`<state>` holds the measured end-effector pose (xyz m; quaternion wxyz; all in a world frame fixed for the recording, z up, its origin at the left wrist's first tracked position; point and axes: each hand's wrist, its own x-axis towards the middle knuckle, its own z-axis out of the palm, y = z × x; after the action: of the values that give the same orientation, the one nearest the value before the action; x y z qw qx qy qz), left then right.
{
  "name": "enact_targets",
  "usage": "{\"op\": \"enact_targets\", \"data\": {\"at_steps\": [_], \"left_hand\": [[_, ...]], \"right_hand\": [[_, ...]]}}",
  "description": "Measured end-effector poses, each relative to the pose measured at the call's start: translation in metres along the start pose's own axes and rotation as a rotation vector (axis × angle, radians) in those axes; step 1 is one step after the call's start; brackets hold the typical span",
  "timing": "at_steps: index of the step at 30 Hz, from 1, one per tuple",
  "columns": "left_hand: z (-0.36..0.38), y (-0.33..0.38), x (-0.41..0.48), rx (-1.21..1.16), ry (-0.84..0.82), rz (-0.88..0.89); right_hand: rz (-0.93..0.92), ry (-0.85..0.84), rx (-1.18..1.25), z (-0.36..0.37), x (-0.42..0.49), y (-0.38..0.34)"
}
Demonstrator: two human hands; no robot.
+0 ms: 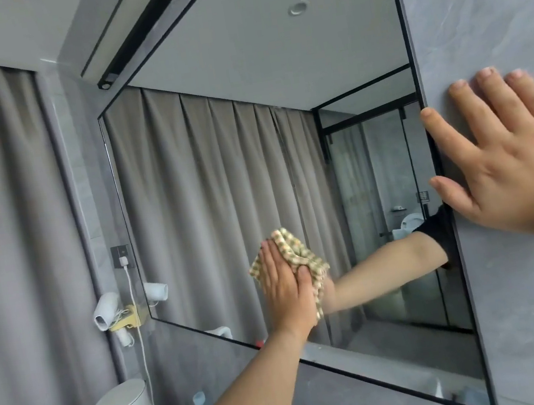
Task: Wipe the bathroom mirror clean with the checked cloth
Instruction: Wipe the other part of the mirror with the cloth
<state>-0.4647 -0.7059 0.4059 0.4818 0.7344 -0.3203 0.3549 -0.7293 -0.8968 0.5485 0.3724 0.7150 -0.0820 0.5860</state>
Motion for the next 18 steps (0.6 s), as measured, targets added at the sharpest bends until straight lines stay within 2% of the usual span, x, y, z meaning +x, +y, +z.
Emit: {"op": "enact_targets", "data": {"at_steps": [3, 7, 12, 18], "left_hand": [[-0.004, -0.013, 0.016, -0.138, 0.138, -0.267], [-0.006, -0.033, 0.030, -0.188, 0.208, -0.392], [-0.005, -0.061, 0.045, -0.209, 0.323, -0.445], [-0.005, -0.097, 0.064, -0.224, 0.360, -0.524]], "right_hand": [[-0.004, 0.033, 0.008, 0.004, -0.001, 0.000], [0.003, 0.014, -0.002, 0.003, 0.000, 0.000], [0.021, -0.042, -0.018, -0.003, -0.001, -0.003], [0.032, -0.076, -0.038, -0.003, -0.002, -0.002]]}}
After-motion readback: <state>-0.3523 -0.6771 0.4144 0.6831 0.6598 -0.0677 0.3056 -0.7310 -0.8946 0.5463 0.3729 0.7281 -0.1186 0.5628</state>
